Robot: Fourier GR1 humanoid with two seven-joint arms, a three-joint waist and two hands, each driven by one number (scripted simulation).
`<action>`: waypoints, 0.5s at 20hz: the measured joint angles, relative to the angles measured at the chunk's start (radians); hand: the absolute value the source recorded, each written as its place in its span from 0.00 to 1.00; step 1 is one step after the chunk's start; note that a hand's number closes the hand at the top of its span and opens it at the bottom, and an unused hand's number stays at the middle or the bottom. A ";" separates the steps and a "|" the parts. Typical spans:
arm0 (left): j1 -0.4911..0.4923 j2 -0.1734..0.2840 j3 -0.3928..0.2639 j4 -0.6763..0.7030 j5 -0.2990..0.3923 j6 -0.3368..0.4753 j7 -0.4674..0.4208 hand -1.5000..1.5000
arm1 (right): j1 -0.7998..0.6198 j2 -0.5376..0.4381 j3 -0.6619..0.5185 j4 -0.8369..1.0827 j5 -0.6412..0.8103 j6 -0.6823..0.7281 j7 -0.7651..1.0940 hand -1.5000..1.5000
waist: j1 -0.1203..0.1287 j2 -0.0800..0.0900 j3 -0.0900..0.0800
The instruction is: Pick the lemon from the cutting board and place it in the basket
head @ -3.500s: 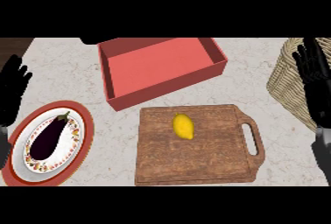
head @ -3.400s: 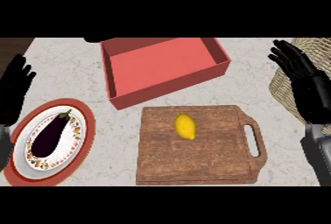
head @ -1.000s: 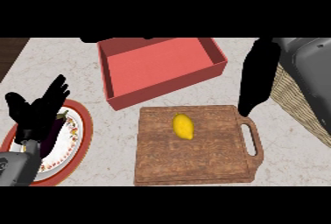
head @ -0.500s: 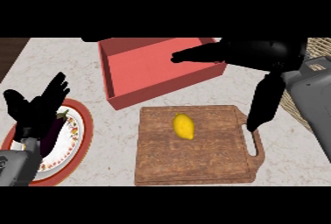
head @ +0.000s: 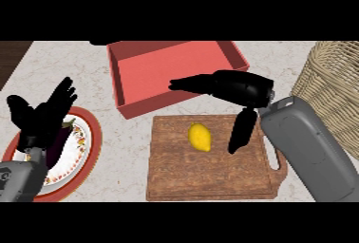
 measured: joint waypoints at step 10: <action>0.031 -0.016 0.035 -0.017 -0.023 -0.036 0.001 0.50 | 0.036 0.120 0.091 0.190 0.220 -0.127 -0.101 0.00 | 0.000 -0.001 0.000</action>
